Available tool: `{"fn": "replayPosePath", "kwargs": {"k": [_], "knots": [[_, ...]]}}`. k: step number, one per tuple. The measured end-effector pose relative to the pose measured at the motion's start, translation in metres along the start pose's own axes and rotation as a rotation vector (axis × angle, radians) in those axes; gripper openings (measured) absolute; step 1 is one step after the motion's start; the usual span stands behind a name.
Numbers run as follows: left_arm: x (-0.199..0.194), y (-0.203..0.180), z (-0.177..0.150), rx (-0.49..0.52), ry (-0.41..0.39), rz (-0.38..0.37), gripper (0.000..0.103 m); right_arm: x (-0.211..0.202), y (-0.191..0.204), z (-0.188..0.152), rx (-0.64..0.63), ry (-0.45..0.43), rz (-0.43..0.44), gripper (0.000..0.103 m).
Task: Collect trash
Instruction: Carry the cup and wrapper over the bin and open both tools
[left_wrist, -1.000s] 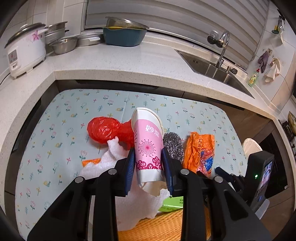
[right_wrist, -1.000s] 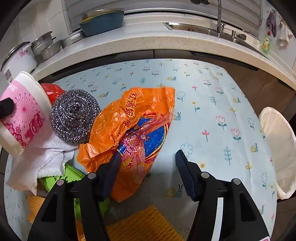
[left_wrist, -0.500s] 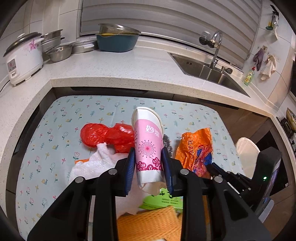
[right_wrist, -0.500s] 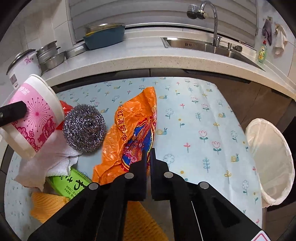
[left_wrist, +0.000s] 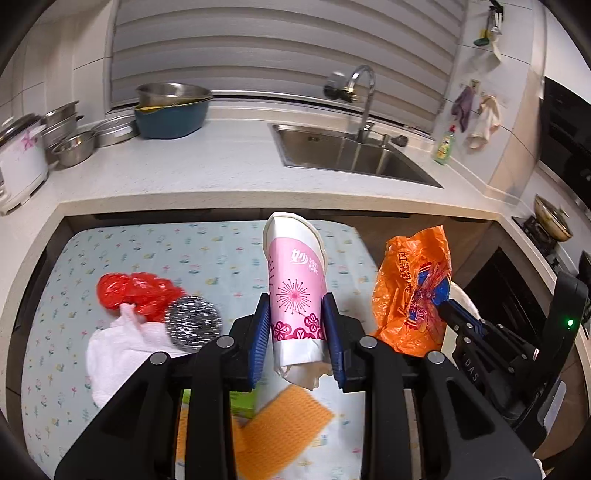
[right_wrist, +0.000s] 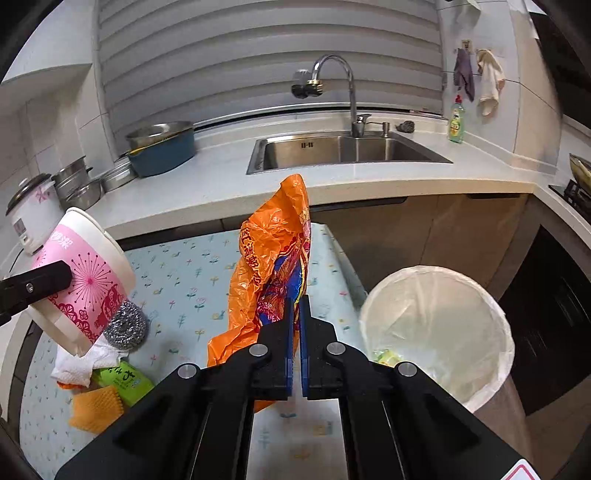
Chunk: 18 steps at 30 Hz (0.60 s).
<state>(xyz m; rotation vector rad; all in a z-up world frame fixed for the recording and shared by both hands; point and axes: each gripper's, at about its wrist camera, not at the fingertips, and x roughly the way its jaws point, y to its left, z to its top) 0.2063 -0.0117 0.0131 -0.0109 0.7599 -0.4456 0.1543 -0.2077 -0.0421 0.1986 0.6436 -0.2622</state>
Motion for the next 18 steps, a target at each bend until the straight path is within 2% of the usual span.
{"fn": "replayPosePath", "kwargs": {"k": [10, 18], "knots": [[0.028, -0.098, -0.004, 0.112, 0.048, -0.131, 0.027, -0.021, -0.095, -0.005, 0.104, -0.015, -0.105, 0.003], [0.063, -0.164, -0.012, 0.197, 0.09, -0.243, 0.028, -0.024, -0.151, -0.017, 0.16, -0.005, -0.174, 0.003]]}}
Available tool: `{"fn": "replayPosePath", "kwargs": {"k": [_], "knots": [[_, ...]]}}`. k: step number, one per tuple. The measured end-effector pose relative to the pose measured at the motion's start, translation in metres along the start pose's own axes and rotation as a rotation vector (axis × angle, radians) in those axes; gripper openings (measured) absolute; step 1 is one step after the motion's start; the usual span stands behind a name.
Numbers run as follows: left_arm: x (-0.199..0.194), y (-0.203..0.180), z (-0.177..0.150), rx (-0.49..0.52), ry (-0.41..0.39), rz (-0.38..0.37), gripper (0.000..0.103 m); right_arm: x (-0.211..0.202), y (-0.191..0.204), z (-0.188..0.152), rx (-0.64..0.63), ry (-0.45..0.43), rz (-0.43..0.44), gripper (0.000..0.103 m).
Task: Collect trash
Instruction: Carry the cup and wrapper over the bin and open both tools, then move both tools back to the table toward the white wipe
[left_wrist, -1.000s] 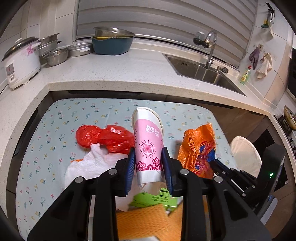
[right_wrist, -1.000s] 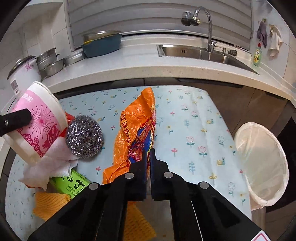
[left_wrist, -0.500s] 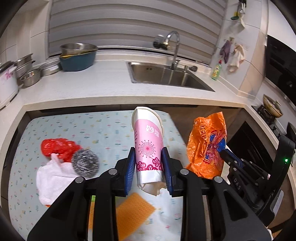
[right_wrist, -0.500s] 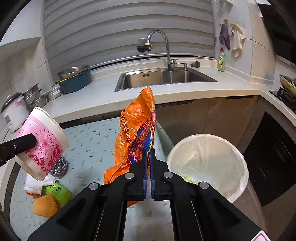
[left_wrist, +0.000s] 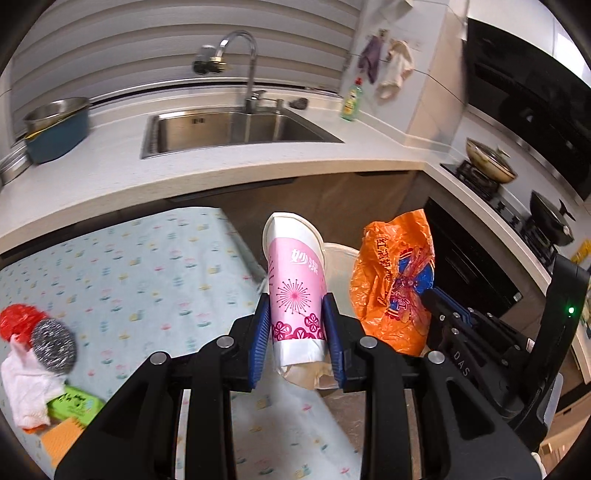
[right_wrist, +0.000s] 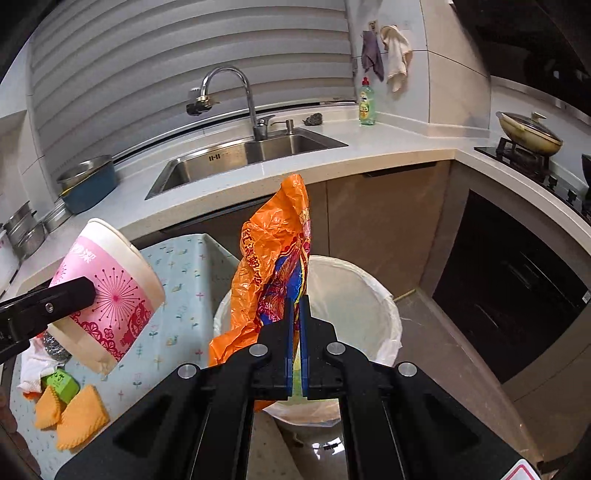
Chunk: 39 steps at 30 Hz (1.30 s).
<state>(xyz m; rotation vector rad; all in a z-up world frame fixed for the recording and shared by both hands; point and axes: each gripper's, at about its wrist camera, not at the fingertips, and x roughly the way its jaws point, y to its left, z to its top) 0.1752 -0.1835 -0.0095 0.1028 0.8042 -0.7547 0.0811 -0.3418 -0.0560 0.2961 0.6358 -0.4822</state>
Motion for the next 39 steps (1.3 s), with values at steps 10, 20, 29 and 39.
{"fn": "replayPosePath", "kwargs": {"k": [10, 20, 29, 39], "knots": [[0.049, -0.036, 0.009, 0.042, 0.028, -0.068, 0.03, 0.011, -0.031, -0.001, 0.035, 0.014, -0.037, 0.003], [0.053, -0.038, 0.012, 0.05, 0.001, -0.027, 0.05, 0.019, -0.031, 0.004, 0.038, 0.005, -0.032, 0.003], [0.049, -0.026, 0.012, 0.031, -0.011, 0.005, 0.05, 0.027, -0.02, 0.01, 0.019, 0.008, -0.016, 0.003], [0.033, -0.004, 0.007, -0.011, -0.043, 0.072, 0.068, 0.03, -0.002, 0.013, -0.005, -0.002, 0.004, 0.034]]}}
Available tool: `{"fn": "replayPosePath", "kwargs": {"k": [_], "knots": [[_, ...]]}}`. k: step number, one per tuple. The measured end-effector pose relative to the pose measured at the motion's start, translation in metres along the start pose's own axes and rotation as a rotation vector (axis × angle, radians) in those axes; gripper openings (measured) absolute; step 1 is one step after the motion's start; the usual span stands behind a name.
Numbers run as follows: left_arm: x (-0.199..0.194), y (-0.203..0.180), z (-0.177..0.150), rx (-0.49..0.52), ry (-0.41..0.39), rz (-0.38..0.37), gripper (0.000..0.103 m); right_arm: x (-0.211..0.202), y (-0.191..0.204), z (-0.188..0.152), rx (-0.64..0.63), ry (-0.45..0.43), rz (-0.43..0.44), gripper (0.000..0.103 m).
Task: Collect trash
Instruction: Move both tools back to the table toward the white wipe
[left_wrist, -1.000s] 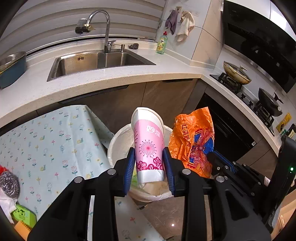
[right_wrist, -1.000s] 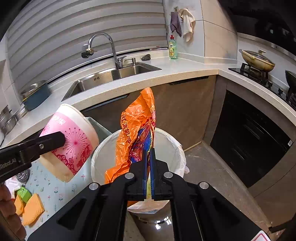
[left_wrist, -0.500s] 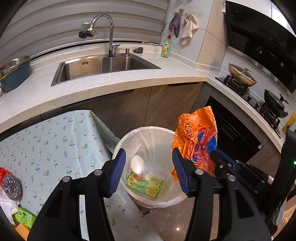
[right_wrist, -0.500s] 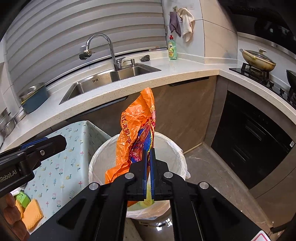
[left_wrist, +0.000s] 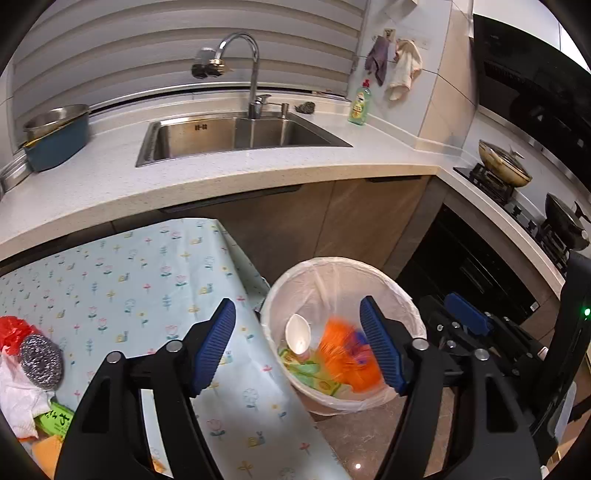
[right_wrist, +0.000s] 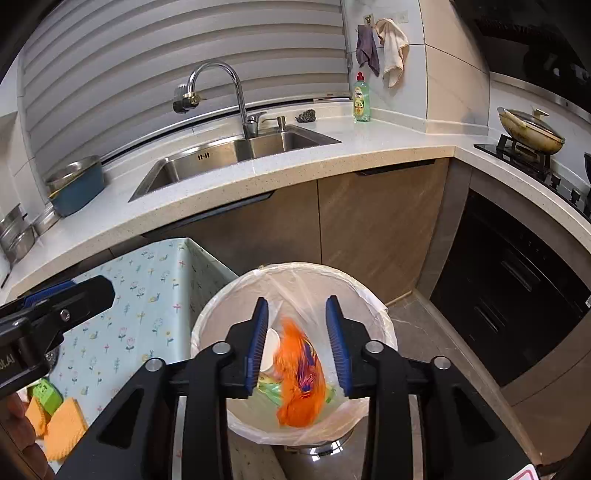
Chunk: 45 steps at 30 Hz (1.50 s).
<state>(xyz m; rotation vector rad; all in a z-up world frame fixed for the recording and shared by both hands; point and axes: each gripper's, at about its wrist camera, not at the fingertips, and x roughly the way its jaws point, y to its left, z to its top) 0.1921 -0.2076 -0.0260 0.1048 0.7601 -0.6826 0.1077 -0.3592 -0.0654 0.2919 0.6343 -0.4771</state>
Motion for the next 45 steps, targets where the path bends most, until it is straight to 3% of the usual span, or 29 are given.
{"fn": "replayPosePath", "kwargs": {"k": [7, 17, 25, 33, 45], "knots": [[-0.022, 0.031, -0.005, -0.036, -0.026, 0.059, 0.071, -0.016, 0.02, 0.002, -0.009, -0.024, 0.037, 0.044], [-0.078, 0.09, -0.024, -0.11, -0.076, 0.173, 0.077, -0.056, 0.084, -0.013, -0.085, -0.037, 0.147, 0.06], [-0.123, 0.154, -0.055, -0.191, -0.069, 0.281, 0.077, -0.081, 0.155, -0.041, -0.165, 0.006, 0.279, 0.06], [-0.16, 0.232, -0.098, -0.278, 0.002, 0.444, 0.077, -0.093, 0.234, -0.072, -0.246, 0.062, 0.393, 0.06], [-0.197, 0.327, -0.148, -0.41, 0.052, 0.531, 0.077, -0.079, 0.347, -0.119, -0.364, 0.164, 0.514, 0.058]]}}
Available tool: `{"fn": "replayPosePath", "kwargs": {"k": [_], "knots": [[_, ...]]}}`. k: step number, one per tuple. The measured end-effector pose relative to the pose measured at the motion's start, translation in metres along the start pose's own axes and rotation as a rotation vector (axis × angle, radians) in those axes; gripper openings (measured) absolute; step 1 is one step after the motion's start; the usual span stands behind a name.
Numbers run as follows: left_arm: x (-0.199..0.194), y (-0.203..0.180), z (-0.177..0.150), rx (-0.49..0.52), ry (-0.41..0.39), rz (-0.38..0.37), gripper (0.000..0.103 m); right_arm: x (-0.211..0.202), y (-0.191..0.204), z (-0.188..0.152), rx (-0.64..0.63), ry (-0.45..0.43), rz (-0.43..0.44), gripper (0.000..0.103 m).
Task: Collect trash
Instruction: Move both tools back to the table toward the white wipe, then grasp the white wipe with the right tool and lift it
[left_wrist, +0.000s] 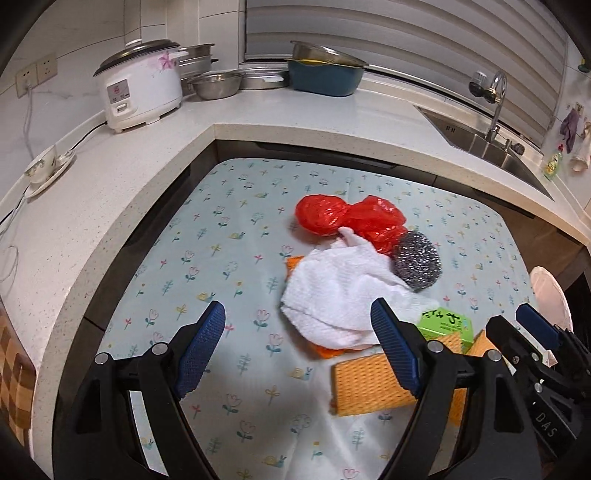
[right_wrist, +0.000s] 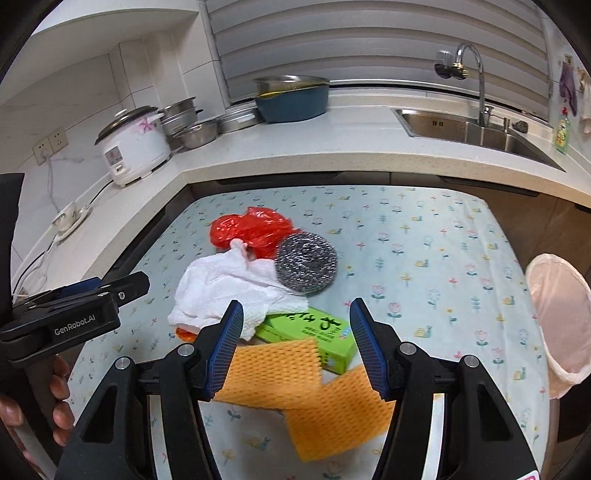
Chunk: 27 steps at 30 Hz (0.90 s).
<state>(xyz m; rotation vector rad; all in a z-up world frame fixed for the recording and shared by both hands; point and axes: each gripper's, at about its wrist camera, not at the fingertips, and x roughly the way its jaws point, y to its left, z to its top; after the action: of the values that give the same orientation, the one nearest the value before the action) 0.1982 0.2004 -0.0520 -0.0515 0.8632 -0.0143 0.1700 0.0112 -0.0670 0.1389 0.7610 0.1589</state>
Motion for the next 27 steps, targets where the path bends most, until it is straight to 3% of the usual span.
{"fn": "replayPosePath", "kwargs": {"k": [7, 12, 14, 16, 27], "knots": [[0.016, 0.036, 0.001, -0.05, 0.022, 0.011, 0.077, 0.045, 0.039, 0.002, -0.056, 0.059, 0.028, 0.057], [0.024, 0.049, 0.002, -0.069, 0.033, 0.012, 0.077, 0.075, 0.05, -0.003, -0.076, 0.116, 0.03, 0.049], [0.027, 0.052, 0.002, -0.074, 0.038, 0.011, 0.077, 0.082, 0.051, -0.004, -0.077, 0.138, 0.042, 0.023], [0.029, 0.053, 0.002, -0.076, 0.04, 0.01, 0.077, 0.08, 0.048, -0.002, -0.068, 0.127, 0.042, 0.011], [0.022, 0.024, -0.004, -0.044, 0.05, -0.075, 0.077, 0.023, -0.005, 0.017, 0.038, 0.002, -0.015, 0.008]]}}
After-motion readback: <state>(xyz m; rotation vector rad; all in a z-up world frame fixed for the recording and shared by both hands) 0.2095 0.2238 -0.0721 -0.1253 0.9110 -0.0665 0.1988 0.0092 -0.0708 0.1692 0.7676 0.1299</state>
